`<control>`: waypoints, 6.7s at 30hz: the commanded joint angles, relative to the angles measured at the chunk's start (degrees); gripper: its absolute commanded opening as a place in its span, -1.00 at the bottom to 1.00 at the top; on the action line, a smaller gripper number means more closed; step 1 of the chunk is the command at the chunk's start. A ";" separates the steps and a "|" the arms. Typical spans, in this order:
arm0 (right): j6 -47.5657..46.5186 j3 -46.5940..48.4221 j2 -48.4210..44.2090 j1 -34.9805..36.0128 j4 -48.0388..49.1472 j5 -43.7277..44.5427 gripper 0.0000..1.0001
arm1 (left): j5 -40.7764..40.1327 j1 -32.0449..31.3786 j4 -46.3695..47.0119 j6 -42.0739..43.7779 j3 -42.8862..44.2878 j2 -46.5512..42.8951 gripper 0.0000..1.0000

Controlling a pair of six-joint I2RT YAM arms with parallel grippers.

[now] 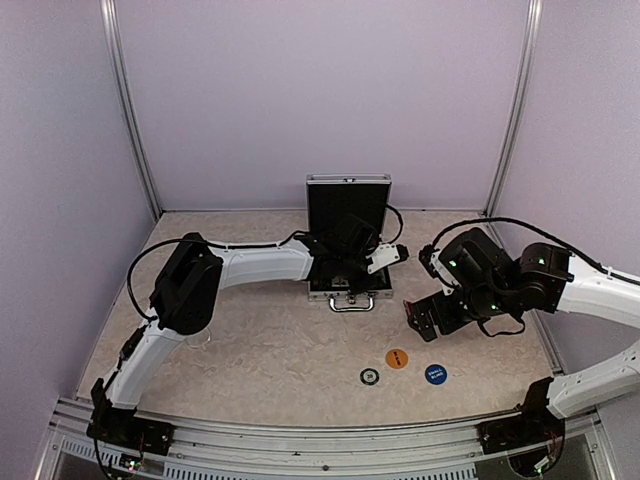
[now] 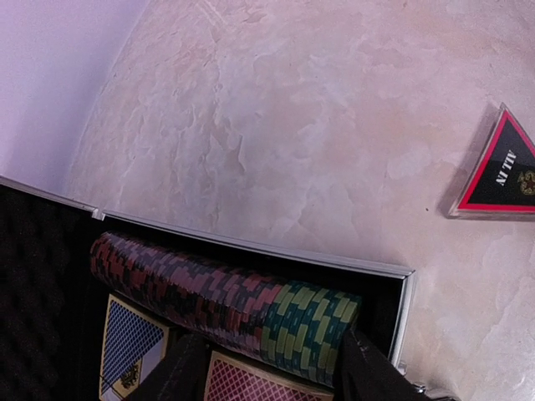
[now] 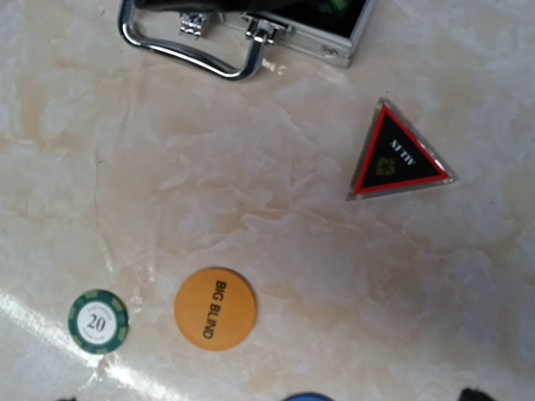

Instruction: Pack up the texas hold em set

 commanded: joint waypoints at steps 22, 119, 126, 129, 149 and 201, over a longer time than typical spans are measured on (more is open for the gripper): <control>-1.11 0.44 9.92 8.59 4.22 -7.39 0.93 | -6.30 3.98 9.03 -25.88 -17.57 -20.84 0.98; 0.94 6.57 30.00 15.93 12.93 -1.63 -0.14 | 15.66 -2.81 29.74 -78.98 -74.89 -48.56 0.98; 1.00 7.95 29.45 17.20 11.50 -0.33 -0.14 | 27.01 -2.69 41.46 -83.41 -73.98 -40.51 0.90; 1.29 7.77 29.16 17.48 11.38 -0.23 -0.14 | 30.76 -2.66 47.62 -85.78 -74.40 -37.43 0.83; 1.51 7.75 28.89 17.83 11.19 0.34 -0.14 | 41.39 -3.42 69.99 -94.84 -74.83 -25.88 0.49; 1.69 2.87 12.87 16.18 10.02 0.25 0.99 | 43.88 -1.83 45.35 -74.02 -54.38 -29.56 -1.00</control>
